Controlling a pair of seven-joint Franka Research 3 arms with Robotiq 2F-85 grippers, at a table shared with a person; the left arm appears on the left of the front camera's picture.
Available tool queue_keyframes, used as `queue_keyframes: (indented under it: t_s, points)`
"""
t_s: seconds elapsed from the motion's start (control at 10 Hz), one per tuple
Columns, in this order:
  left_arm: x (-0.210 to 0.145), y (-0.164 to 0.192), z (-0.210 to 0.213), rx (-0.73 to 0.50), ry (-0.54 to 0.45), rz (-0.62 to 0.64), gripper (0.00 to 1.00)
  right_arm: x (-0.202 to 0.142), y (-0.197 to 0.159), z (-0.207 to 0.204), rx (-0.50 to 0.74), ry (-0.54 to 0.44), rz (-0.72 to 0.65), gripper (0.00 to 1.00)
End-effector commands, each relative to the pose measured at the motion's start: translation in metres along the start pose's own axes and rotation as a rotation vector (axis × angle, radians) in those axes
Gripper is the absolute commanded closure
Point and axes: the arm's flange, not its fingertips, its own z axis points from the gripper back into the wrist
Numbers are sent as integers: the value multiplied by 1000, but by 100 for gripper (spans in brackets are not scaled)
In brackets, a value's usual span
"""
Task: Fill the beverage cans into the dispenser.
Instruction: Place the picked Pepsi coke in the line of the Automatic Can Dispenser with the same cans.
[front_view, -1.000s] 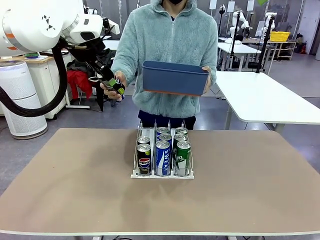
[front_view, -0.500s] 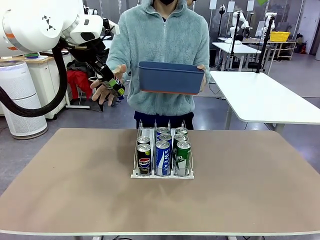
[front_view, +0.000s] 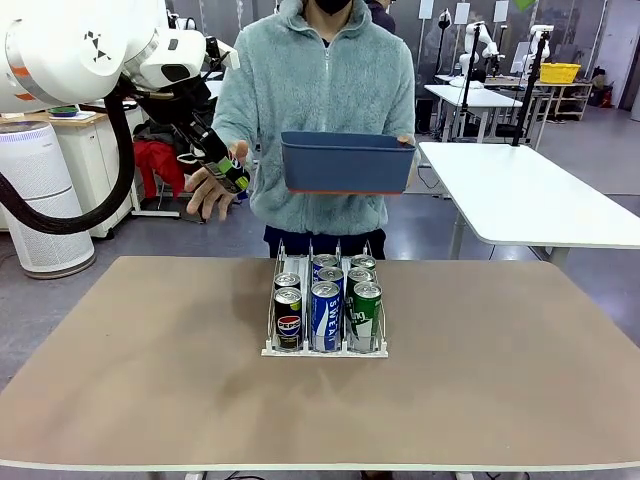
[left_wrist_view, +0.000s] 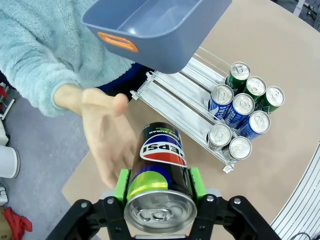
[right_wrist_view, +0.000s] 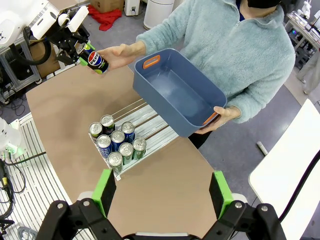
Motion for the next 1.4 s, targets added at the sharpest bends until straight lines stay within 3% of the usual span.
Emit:
queue_keyframes:
  t_s: [0.0,0.2,0.3,0.6,1.3]
  points:
    - [0,1,1,4,-4,0,100,0,0,0,-2,-2,0,0]
    - [0,1,1,4,-4,0,100,0,0,0,-2,-2,0,0]
    - [0,0,0,0,0,0,42,0,0,0,-2,-2,0,0]
    - [9,-29,6,18,49,92,42,0,0,0,-2,-2,0,0]
    - [9,-138,-22,-131,264,17,42,0,0,0,-2,-2,0,0]
